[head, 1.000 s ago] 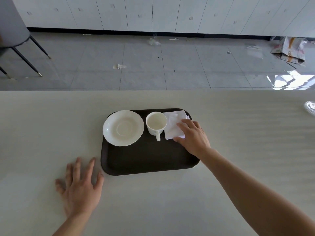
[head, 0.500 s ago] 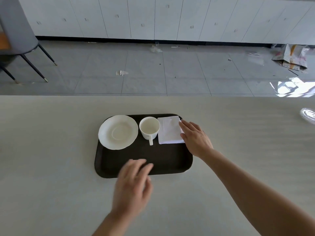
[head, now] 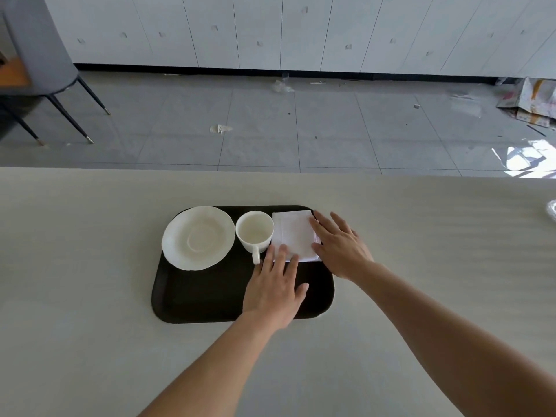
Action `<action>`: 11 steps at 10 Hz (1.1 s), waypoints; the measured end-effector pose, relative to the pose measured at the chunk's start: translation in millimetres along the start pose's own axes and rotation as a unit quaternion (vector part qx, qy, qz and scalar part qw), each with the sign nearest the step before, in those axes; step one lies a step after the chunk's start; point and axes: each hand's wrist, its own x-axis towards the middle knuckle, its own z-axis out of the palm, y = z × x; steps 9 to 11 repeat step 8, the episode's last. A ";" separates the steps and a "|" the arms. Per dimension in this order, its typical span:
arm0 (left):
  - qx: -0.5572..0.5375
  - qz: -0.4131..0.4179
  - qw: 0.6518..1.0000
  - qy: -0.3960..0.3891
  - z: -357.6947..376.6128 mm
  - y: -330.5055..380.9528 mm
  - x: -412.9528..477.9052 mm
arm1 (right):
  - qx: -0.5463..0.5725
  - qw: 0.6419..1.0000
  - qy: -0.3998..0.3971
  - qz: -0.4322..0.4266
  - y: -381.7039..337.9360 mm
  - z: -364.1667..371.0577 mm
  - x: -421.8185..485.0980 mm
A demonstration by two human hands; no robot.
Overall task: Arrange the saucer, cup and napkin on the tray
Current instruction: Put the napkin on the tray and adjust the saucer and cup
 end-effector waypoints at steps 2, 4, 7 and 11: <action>0.004 -0.001 1.000 0.002 -0.7 2.7 1.0 | -0.046 0.998 -0.015 -0.027 5.4 7.3 -9.8; -0.006 -0.005 1.000 -0.003 -1.4 5.0 2.2 | -0.019 0.999 0.011 -0.030 -11.8 -4.7 5.1; -0.022 0.002 1.000 0.006 -3.3 0.3 0.7 | -0.050 0.997 -0.047 -0.019 -19.6 2.3 23.3; -0.039 -0.001 0.999 0.020 -5.4 -0.4 -5.9 | 0.000 0.999 0.042 -0.033 -25.7 0.7 9.8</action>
